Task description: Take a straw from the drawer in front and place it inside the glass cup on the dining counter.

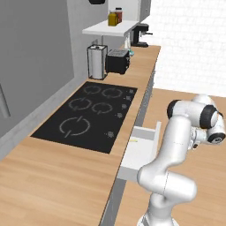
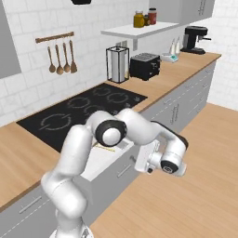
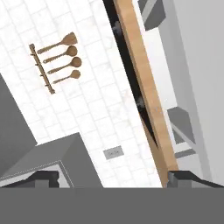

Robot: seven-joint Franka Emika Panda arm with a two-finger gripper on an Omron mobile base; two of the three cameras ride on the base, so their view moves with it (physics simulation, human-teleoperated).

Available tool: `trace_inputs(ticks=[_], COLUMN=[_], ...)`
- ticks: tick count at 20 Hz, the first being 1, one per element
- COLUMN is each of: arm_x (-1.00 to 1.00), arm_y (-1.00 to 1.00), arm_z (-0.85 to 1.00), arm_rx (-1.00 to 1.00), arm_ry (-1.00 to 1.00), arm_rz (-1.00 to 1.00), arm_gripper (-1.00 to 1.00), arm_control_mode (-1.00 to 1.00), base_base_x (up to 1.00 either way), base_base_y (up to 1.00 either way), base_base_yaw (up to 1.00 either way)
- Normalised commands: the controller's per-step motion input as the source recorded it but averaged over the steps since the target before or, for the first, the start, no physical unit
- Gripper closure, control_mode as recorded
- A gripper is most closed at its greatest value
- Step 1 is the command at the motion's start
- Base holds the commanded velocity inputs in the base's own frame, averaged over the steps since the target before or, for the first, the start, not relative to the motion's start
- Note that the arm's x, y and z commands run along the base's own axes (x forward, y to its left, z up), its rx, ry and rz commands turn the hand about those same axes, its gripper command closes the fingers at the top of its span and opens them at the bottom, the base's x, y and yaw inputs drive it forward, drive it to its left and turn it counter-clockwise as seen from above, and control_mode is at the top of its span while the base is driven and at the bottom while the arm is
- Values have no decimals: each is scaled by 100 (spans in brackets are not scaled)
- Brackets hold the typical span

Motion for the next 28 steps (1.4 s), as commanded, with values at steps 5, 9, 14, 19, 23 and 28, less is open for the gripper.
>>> trace_inputs(ticks=[5,9,14,19,23,28], arm_x=[-6,9,2,0,11,17], arm_y=[21,56,51,33,25,33], arm_z=[66,3,0,0,0,-1], arm_rx=[-15,-19,-17,-11,-8,-11], arm_ry=[-2,3,0,0,0,0], arm_rz=[0,2,3,3,1,4], arm_gripper=[-100,-100,-100,-100,-100,-100], arm_control_mode=[-100,-100,-100,-100,-100,-100], base_base_x=[0,0,0,0,0,0], base_base_y=[0,0,0,0,0,0], base_base_yaw=[0,0,0,0,0,0])
